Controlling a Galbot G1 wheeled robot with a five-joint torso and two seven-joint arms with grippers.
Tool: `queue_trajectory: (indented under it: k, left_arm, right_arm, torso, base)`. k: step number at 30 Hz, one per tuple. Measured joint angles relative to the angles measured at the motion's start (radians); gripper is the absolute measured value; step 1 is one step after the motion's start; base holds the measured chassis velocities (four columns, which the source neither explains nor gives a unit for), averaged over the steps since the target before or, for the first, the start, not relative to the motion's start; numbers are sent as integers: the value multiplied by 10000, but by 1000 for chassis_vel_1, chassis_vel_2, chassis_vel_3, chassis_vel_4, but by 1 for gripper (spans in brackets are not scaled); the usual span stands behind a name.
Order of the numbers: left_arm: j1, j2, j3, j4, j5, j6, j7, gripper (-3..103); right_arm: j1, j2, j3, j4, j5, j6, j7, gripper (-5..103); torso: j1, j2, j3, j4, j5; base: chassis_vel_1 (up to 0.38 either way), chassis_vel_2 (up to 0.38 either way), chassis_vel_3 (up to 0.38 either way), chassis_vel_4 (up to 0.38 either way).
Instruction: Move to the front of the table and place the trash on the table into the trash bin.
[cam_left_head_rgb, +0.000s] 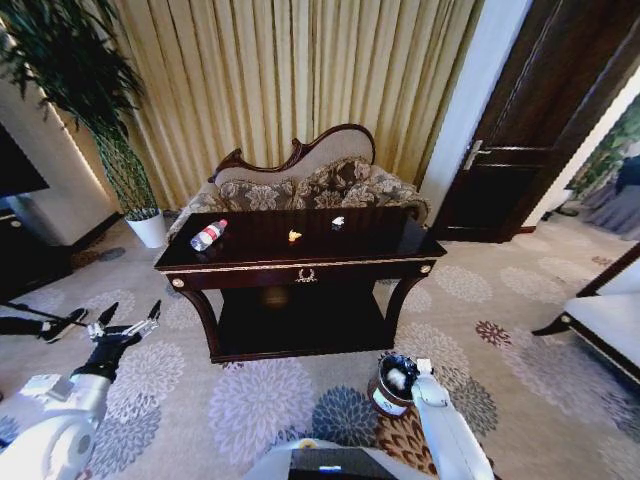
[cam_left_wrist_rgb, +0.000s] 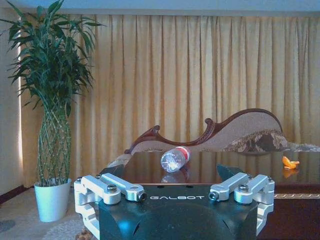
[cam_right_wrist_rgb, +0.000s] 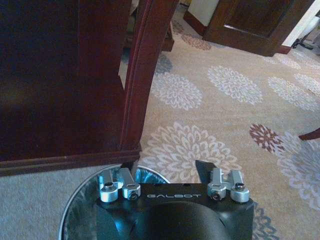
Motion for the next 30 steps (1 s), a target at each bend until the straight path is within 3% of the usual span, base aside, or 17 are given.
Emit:
queue_trajectory:
  k: [1, 3, 4, 8, 9, 14, 16, 19, 21, 30]
  left_arm:
    - [-20, 0, -4, -1, 0, -9, 0, 100]
    - [-53, -24, -3, -16, 2, -9, -12, 100]
    - [-53, -24, -3, -16, 2, -9, -12, 100]
    - [-67, -76, 0, -138, 43, 2, -86, 100]
    - [-67, -76, 0, -138, 43, 2, -86, 100]
    - [-84, -101, -3, -259, 60, 46, -103, 100]
    - [-102, -127, 26, -290, 69, 65, -103, 100]
    - [-112, -140, 39, -298, 78, 73, -104, 100]
    - [-125, -169, 49, -331, 86, 89, -109, 100]
    - [-139, -211, -73, -410, 78, 138, -211, 100]
  right_arm:
    - [-98, -39, 0, 435, 331, 33, 0, 73]
    - [-291, -141, 1, 1394, 1236, 137, 2, 79]
    - [-291, -141, 1, 1394, 1236, 137, 2, 79]
    - [-723, -407, 82, 3870, 2432, 296, 3, 98]
    - [-723, -407, 82, 3870, 2432, 296, 3, 98]
    - [-1347, -813, -68, 7169, 2673, 195, 6, 100]
    - [-1476, -908, -267, 8590, 2899, -160, 5, 100]
    - [-1485, -937, -421, 9324, 3188, -492, 4, 100]
    - [-1385, -1045, -831, 10552, 3952, -1236, 4, 100]
    - [-1261, -1279, -1373, 10893, 4150, -1602, 2, 100]
  torso:
    - [0, 0, 0, 0, 0]
    - [1, 0, 0, 0, -2]
    - [1, 0, 0, 0, -2]
    - [0, 0, 0, -1, -1]
    - [0, 0, 0, -1, -1]
    - [0, 0, 0, -3, -2]
    - [0, 1, -1, 0, -6]
    - [0, 0, -1, 1, -3]
    - [0, 1, -1, 2, -6]
    - [0, 1, -1, 1, -1]
  base:
    - [0, 0, 0, 0]
    - [0, 0, 0, 0]
    - [0, 0, 0, 0]
    - [0, 0, 0, 0]
    - [0, 0, 0, 0]
    - [0, 0, 0, 0]
    - [0, 0, 0, 0]
    - [0, 0, 0, 0]
    - [0, 0, 0, 0]
    - [0, 0, 0, 0]
